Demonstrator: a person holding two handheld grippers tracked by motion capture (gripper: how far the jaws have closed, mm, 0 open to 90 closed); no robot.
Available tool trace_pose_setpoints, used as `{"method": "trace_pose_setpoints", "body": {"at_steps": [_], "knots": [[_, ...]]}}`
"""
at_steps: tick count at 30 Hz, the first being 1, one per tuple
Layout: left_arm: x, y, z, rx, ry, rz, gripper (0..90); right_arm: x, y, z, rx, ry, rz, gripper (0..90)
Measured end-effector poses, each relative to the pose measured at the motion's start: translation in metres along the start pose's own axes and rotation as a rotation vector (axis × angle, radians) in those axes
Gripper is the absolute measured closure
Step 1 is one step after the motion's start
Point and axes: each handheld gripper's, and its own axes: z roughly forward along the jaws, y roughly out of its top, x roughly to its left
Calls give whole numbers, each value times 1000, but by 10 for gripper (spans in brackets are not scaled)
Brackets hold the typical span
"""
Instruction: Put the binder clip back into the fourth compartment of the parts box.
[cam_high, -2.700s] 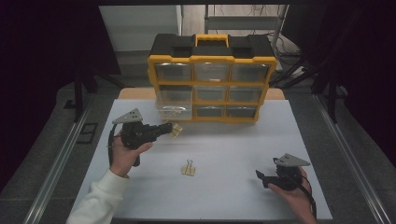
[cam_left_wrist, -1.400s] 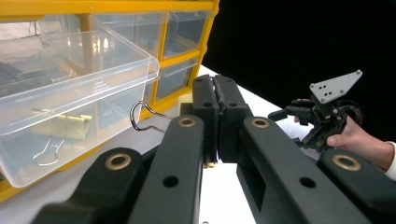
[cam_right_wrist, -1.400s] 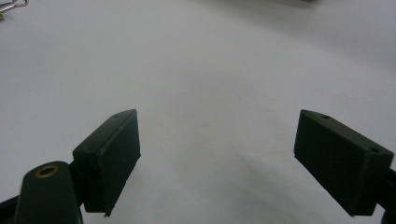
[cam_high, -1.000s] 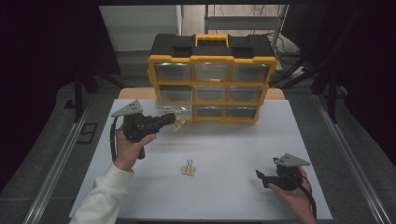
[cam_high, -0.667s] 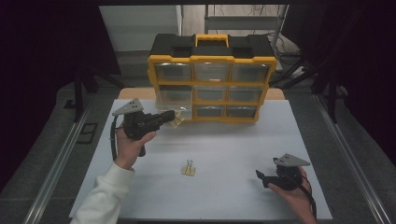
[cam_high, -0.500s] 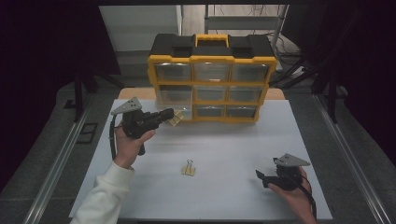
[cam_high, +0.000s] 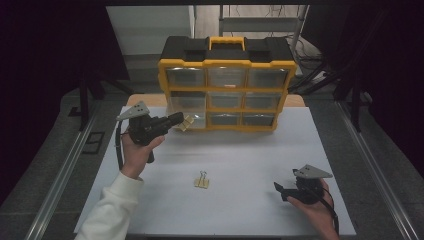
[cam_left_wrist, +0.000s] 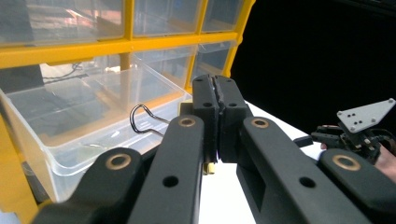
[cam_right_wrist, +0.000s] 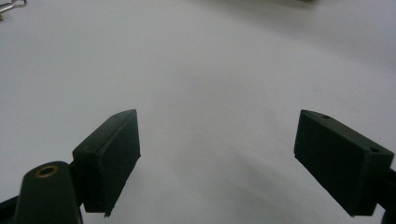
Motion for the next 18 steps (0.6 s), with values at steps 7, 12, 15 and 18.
{"method": "trace_pose_setpoints", "body": {"at_steps": [7, 12, 15, 18], "knots": [[5, 2, -1, -14, 15, -3, 886, 0, 0, 0, -2, 0, 1, 150], [5, 6, -6, -32, 22, 1, 886, -1, 0, -1, -7, -4, 1, 150], [5, 10, -10, -45, 29, 3, 886, -1, 0, -1, -8, -8, 3, 150], [6, 12, -9, -45, 32, 3, 886, 0, 0, -2, -10, -7, 2, 150]]}}
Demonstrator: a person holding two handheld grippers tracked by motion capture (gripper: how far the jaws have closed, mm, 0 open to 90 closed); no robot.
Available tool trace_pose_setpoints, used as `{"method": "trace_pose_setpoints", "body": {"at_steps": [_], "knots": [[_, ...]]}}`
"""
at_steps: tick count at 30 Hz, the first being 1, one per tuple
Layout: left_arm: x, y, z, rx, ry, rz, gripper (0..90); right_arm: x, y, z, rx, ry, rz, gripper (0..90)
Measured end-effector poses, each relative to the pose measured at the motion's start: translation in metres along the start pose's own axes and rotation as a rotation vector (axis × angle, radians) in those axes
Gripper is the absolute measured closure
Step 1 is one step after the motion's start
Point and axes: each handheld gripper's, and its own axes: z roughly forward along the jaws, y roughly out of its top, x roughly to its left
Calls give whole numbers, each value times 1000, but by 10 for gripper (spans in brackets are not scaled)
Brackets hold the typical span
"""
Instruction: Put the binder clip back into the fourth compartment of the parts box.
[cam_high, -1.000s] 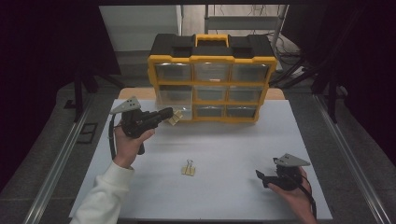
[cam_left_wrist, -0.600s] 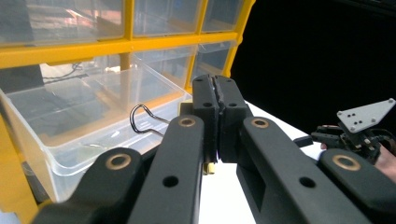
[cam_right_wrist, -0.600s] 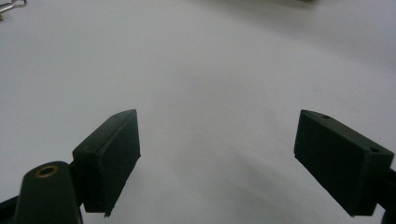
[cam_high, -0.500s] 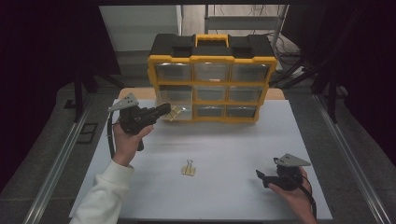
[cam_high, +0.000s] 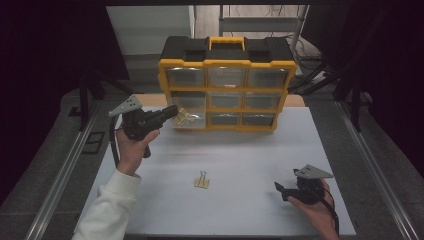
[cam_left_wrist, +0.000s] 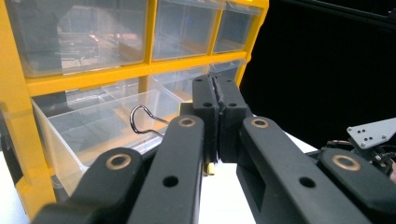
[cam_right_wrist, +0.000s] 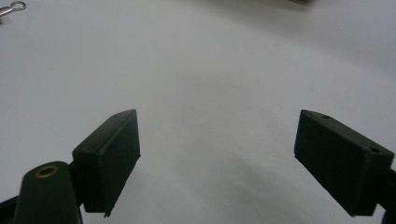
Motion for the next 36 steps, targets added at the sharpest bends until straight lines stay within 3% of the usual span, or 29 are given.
{"method": "trace_pose_setpoints", "body": {"at_steps": [24, 36], "knots": [[12, 21, 34, 44, 81, 18, 886, -1, 1, 0, -3, 2, -1, 150], [23, 23, 47, 60, 141, -1, 886, 0, 0, 1, 0, 3, 0, 150]]}}
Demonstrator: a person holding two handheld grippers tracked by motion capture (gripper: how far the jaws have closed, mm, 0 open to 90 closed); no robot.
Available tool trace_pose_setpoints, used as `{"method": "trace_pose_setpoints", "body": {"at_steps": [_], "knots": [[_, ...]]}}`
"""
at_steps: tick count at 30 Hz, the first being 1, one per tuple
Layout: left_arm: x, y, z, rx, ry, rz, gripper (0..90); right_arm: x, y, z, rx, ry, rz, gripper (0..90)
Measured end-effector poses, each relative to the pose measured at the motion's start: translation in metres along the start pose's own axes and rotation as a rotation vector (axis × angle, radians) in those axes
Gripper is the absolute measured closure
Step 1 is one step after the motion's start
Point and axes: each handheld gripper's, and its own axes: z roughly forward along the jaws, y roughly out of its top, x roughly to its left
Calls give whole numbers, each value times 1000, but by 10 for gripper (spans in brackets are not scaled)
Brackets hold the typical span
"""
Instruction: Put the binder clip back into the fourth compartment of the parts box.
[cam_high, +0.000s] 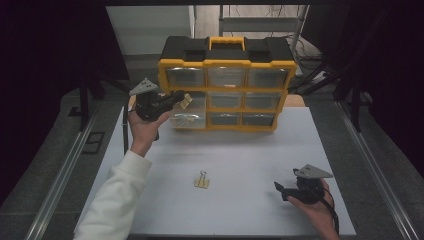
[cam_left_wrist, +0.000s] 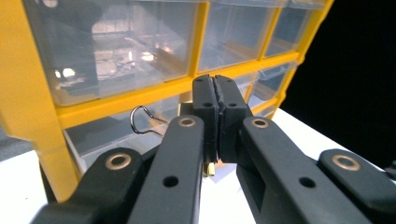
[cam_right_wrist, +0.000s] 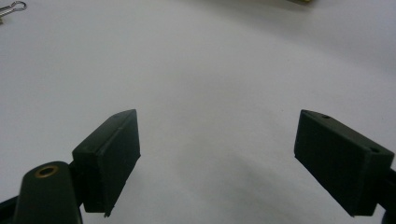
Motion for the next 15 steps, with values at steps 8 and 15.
{"method": "trace_pose_setpoints", "body": {"at_steps": [8, 15], "knots": [[7, -1, 9, 13, 30, -25, 882, 0, 0, 0, -1, 0, 1, 150], [10, -4, 11, -11, -18, -18, 494, -1, 0, 0, 0, -2, -1, 150]]}}
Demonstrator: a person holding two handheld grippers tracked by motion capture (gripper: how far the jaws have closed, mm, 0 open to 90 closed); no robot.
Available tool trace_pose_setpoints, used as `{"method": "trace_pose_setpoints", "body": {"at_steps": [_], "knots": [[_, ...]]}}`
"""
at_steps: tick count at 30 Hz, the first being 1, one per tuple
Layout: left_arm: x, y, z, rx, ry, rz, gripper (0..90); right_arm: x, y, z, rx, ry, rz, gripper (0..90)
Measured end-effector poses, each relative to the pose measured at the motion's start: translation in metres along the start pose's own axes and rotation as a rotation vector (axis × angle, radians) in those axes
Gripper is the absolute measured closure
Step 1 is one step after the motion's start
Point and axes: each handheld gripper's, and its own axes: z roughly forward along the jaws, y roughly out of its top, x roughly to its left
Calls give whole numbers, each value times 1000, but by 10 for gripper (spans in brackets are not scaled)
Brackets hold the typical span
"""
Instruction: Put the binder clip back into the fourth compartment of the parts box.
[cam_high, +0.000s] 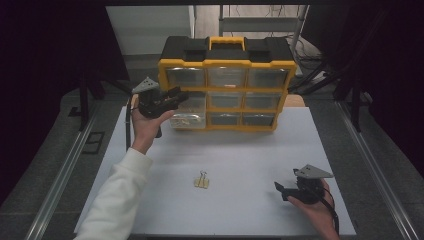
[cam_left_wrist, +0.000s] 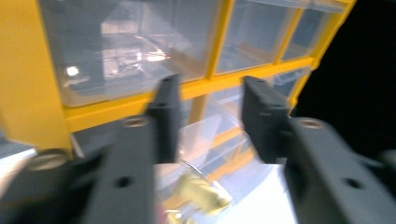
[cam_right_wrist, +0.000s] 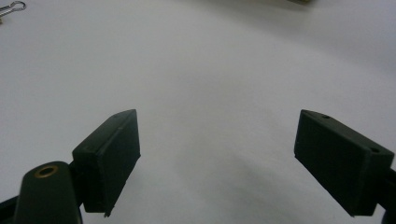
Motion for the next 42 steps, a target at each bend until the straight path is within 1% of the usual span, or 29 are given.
{"method": "trace_pose_setpoints", "body": {"at_steps": [2, 3, 5, 6, 7, 9, 11, 15, 18, 19, 21, 24, 29, 32, 35, 36, 37, 42], "knots": [[-2, 0, -3, 11, -39, 0, 403, 0, 0, 0, 1, 1, 1, 150], [-4, 0, -5, 21, -57, 5, 375, 0, 0, 0, 2, 0, 0, 150], [-7, -1, -9, 33, -77, 25, 328, 1, 0, 0, 2, 1, 0, 150], [-7, -1, -9, 33, -77, 25, 314, 1, 0, 0, 2, 1, 0, 150], [-10, -2, -12, 44, -107, 35, 308, 1, 0, 0, 2, 1, 0, 150], [-13, -3, -14, 51, -116, 52, 304, 1, 0, 0, 2, 1, 1, 150], [-16, -5, -16, 60, -139, 54, 299, 1, 0, 1, 6, 1, 1, 150], [-20, -8, -21, 71, -163, 64, 294, 1, 0, 1, 5, 0, 0, 149], [-24, -12, -25, 67, -194, 62, 295, 1, 0, 0, 5, 0, 0, 150], [-26, -13, -27, 72, -200, 71, 295, 1, 0, 0, 5, 0, 0, 150], [-29, -16, -28, 84, -206, 87, 295, 1, 0, 0, 5, 0, -1, 150], [-33, -20, -31, 101, -216, 98, 295, 1, 0, 0, 2, -1, -2, 150], [-39, -27, -35, 118, -234, 100, 297, 0, 0, 0, 0, -3, -2, 150], [-42, -31, -38, 134, -232, 101, 297, 0, 0, 0, 0, -3, -1, 150], [-44, -33, -40, 139, -222, 103, 298, 0, 0, -1, -1, -4, 0, 149], [-46, -37, -41, 149, -220, 104, 299, -1, 0, -1, 0, -5, 1, 149], [-46, -37, -41, 149, -220, 104, 298, -1, 0, -1, 0, -6, 0, 149], [-52, -47, -43, 167, -224, 107, 298, 0, 0, -1, -1, -5, 0, 149]]}}
